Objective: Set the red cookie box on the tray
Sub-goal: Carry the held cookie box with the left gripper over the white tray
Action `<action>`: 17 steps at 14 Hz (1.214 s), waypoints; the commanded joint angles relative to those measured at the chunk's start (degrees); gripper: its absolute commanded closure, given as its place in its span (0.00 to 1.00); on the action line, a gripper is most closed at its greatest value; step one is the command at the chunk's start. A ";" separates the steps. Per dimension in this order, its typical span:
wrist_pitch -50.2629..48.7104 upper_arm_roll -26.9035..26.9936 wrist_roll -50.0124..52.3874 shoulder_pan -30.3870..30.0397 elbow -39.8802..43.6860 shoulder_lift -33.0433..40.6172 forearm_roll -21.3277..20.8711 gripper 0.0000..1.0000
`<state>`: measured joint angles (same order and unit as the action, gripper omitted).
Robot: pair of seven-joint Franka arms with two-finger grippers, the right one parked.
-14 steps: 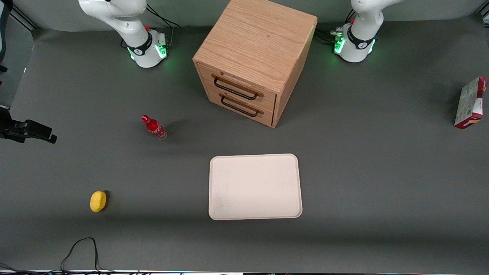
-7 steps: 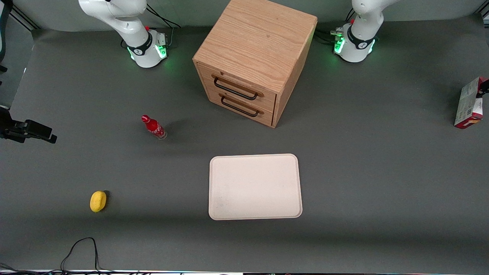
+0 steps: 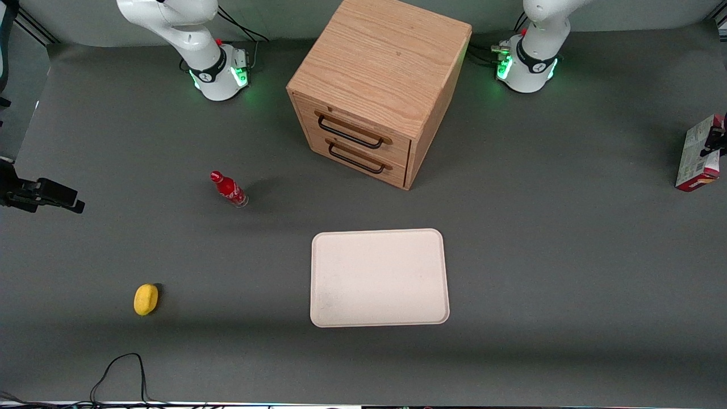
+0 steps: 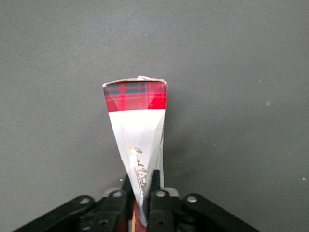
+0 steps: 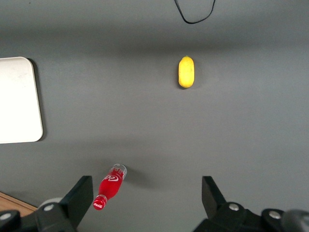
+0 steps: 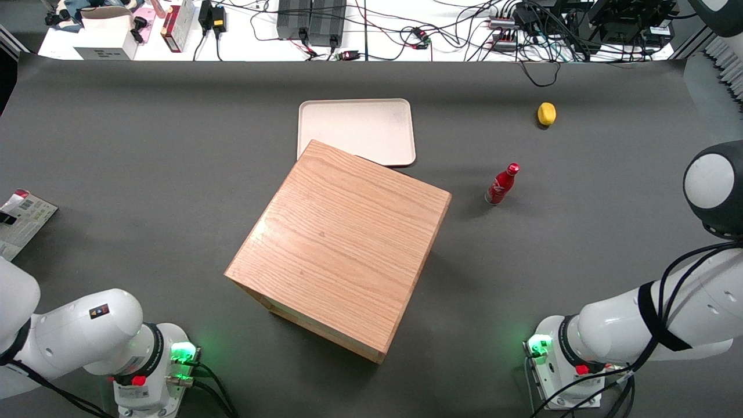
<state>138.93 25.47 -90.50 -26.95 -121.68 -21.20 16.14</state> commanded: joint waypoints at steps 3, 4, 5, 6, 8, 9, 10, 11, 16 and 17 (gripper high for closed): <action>0.30 -3.31 1.53 0.05 2.66 0.36 1.18 1.00; -0.32 -4.45 4.25 0.22 3.89 1.15 0.39 1.00; -1.63 -5.85 6.63 0.31 4.77 2.38 -1.01 1.00; -3.73 -7.44 10.74 0.40 6.35 3.69 -3.29 1.00; -10.92 -11.12 22.50 1.36 11.17 5.98 -9.26 1.00; -15.66 -13.84 28.47 1.89 14.42 6.86 -11.72 1.00; -21.19 -16.56 34.45 2.59 18.45 7.57 -13.83 1.00; -27.33 -19.29 40.60 3.38 23.02 8.01 -15.77 1.00; -44.87 -32.30 72.24 8.65 38.52 7.40 -18.51 1.00; -45.76 -35.28 79.52 9.79 39.05 7.31 -18.51 1.00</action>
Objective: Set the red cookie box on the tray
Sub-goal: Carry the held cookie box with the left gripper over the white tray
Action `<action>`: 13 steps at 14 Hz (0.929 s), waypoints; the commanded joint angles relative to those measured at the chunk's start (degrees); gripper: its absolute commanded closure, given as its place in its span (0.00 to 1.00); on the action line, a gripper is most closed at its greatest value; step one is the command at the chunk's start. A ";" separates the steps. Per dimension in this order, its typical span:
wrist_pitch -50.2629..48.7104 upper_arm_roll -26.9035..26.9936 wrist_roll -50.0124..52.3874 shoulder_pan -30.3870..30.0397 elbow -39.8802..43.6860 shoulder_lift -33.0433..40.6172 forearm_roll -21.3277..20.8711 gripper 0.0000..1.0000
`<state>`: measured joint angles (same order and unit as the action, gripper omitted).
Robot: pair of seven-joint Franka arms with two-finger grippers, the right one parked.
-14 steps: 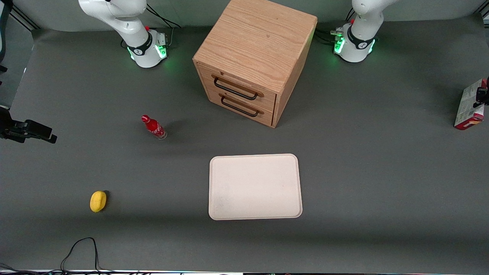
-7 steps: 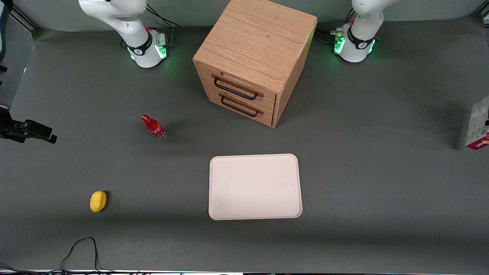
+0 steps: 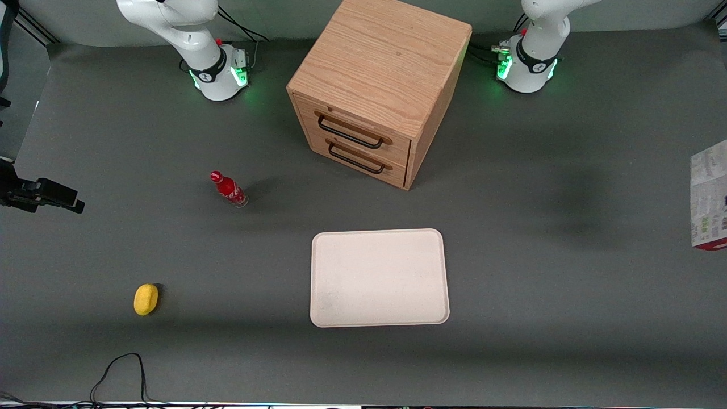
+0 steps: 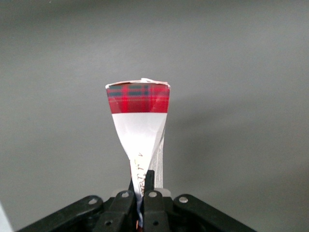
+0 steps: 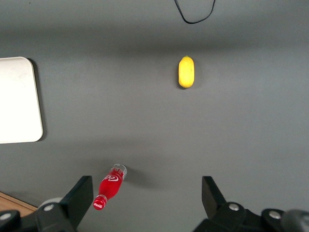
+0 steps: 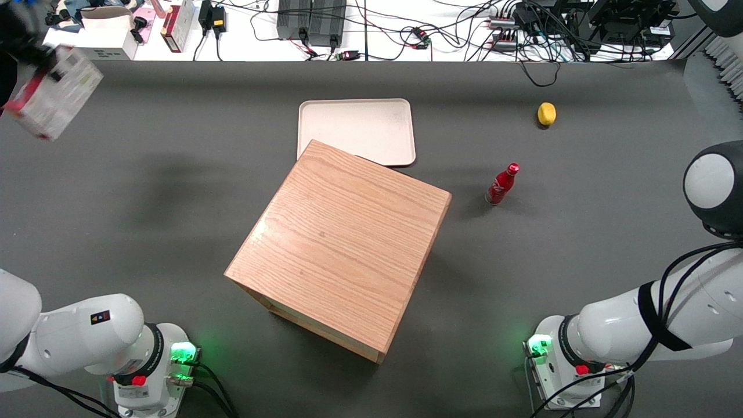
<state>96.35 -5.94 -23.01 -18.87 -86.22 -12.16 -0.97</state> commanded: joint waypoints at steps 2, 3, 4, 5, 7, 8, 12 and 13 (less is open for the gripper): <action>-3.01 -9.50 25.67 4.35 4.65 -3.65 -1.23 1.00; -2.49 -11.01 29.82 6.11 6.31 -5.49 -1.49 1.00; -2.05 -12.07 33.51 8.30 8.33 -8.03 -2.89 1.00; -1.17 -13.39 37.29 10.93 10.35 -10.76 -5.08 1.00; 3.03 -15.15 43.98 14.63 13.35 -16.29 -6.68 1.00; 5.75 -15.16 44.79 17.00 14.40 -18.93 -7.38 1.00; 10.35 -11.48 52.09 26.49 20.81 -28.25 -10.46 1.00; 10.44 -9.99 52.62 28.69 22.74 -30.45 -10.46 1.00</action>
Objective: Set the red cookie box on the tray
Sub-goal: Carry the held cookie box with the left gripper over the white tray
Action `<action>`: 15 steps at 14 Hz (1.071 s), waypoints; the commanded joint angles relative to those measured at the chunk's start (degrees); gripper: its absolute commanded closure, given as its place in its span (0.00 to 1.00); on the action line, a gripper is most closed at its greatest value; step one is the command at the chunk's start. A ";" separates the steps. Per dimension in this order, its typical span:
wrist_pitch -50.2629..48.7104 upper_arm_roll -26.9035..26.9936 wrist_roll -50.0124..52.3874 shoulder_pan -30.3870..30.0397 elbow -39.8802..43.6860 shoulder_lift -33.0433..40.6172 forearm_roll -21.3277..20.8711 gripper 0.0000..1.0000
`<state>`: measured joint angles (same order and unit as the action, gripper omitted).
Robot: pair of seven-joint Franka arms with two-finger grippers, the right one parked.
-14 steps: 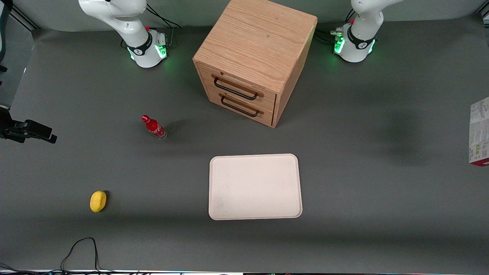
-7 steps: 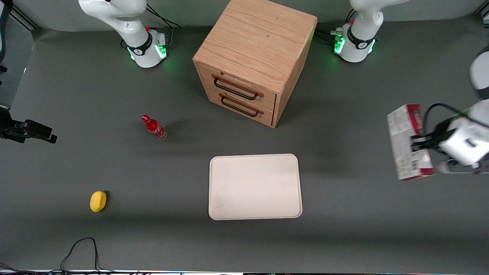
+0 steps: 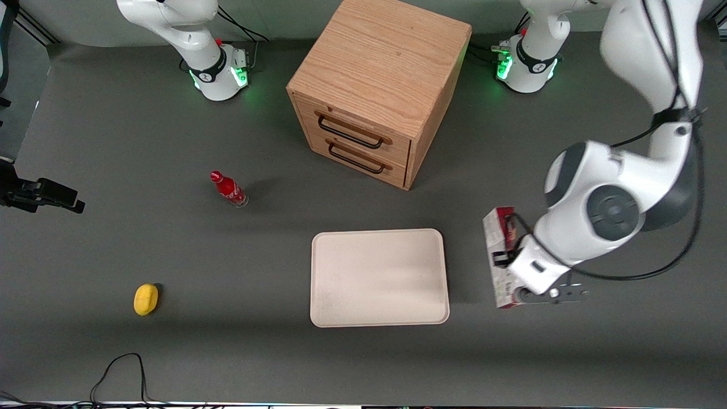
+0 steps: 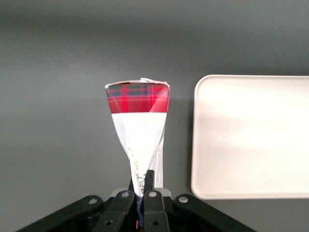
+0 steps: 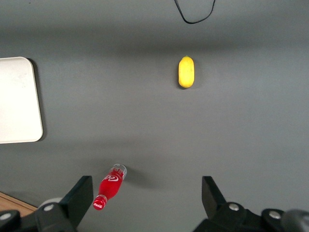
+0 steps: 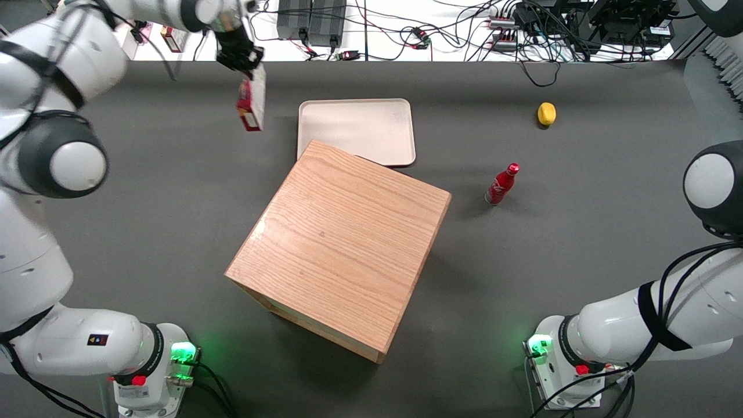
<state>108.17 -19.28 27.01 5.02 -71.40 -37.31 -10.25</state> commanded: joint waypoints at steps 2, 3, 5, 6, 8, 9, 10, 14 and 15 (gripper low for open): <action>-0.07 5.30 5.59 7.89 9.60 -8.11 -1.18 1.00; 0.90 5.92 6.30 9.12 9.96 -9.17 -1.09 1.00; 2.04 6.63 6.48 10.97 11.97 -11.19 -1.09 1.00; 2.48 6.71 6.48 11.59 12.77 -12.07 -1.09 1.00; 3.54 6.71 7.79 12.64 12.77 -13.04 -1.09 1.00; 4.76 6.71 9.19 13.26 12.51 -13.57 -1.18 1.00; 5.73 6.71 10.25 13.87 12.34 -14.62 -1.26 1.00; 8.56 9.00 12.28 16.60 11.72 -17.35 -1.97 1.00; 8.46 9.26 12.19 16.61 11.02 -17.18 -2.49 0.50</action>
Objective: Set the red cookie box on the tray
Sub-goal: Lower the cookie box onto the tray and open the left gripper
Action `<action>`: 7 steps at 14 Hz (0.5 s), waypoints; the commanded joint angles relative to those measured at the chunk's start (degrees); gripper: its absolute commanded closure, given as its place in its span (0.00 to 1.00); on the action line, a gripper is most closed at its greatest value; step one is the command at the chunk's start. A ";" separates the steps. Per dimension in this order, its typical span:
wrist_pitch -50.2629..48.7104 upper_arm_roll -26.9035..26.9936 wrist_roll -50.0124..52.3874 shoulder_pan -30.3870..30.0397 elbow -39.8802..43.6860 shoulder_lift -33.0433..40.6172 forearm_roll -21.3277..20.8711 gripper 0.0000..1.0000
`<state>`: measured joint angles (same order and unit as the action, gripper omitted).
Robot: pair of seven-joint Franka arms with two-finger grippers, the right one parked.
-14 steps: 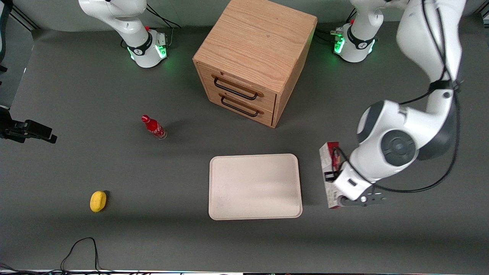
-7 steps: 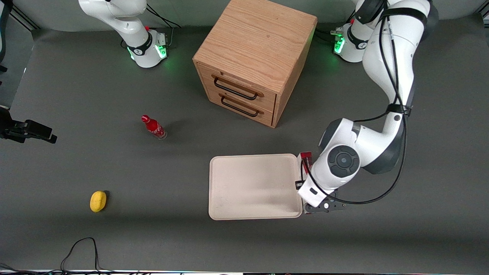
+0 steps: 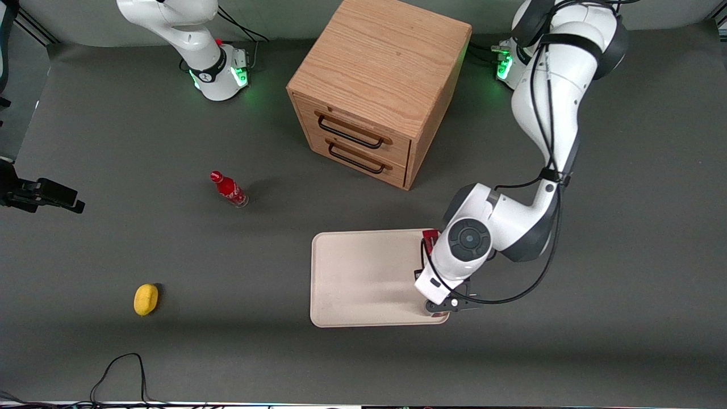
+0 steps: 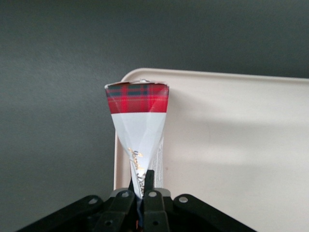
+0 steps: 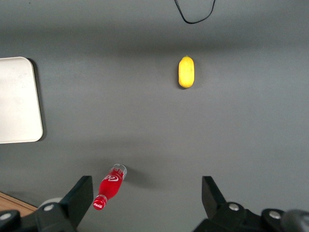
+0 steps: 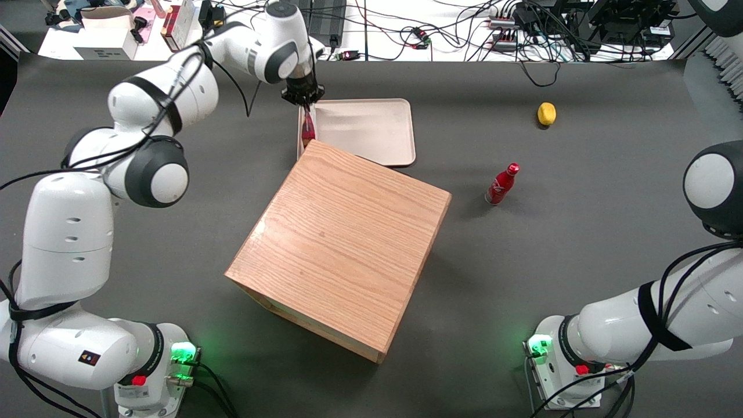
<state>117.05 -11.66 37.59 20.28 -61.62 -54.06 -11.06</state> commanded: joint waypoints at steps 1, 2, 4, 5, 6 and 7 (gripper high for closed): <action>-0.59 1.81 1.44 1.61 1.15 -0.26 -4.03 0.02; -0.60 1.81 1.35 1.69 0.89 0.01 -4.84 0.00; -0.86 1.73 1.09 1.35 0.80 1.49 -4.50 0.00; -1.56 1.73 0.91 1.08 0.71 3.33 -3.54 0.00; -2.87 1.81 0.74 -0.22 -0.34 6.13 -1.88 0.00; -4.45 1.73 -0.40 -2.15 -1.91 9.73 -0.12 0.00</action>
<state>116.14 -10.48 37.78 20.41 -60.14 -51.70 -13.67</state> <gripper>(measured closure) 0.238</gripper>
